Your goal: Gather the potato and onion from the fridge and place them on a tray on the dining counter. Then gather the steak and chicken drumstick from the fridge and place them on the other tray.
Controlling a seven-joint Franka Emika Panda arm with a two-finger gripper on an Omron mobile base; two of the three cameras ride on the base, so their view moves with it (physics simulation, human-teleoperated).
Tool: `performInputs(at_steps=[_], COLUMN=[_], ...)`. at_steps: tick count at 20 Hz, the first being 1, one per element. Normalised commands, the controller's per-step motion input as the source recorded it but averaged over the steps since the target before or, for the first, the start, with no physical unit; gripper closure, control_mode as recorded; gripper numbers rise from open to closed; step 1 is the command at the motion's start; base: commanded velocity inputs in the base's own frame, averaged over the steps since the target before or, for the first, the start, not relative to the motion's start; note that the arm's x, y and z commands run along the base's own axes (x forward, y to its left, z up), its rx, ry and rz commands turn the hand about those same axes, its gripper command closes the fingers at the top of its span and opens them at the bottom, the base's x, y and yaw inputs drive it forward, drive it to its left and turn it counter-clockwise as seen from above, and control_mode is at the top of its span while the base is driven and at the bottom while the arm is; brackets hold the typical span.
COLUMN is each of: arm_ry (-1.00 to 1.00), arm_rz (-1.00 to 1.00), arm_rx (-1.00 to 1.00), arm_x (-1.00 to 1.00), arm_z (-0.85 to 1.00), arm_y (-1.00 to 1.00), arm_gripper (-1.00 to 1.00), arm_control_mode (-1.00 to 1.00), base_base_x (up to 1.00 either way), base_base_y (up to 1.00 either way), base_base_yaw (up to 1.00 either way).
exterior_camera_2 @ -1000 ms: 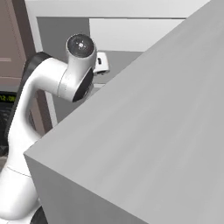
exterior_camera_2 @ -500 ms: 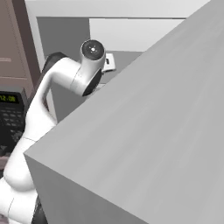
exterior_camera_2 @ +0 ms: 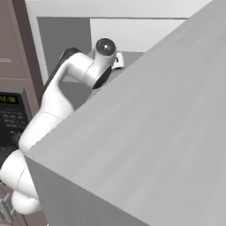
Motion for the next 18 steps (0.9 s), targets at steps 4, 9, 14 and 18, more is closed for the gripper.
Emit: performInputs(at_steps=[4, 9, 14, 18], arm_ry=[0.00, 0.00, 0.00, 0.00], arm_rz=[0.00, 0.00, 0.00, 0.00], arm_rx=[0.00, 0.00, -0.02, -0.04], arm_x=[0.32, 0.30, 0.04, 0.02], arm_z=[-0.06, -0.10, -0.30, -0.34], arm_y=[0.00, 0.00, 0.09, 0.20], arm_gripper=[-1.00, -1.00, -1.00, -1.00], arm_control_mode=[-1.00, -1.00, -1.00, -1.00], base_base_x=[0.00, 0.00, 0.00, 0.00], base_base_y=[0.00, 0.00, 0.00, 0.00], base_base_yaw=[0.00, 0.00, 0.00, 0.00])
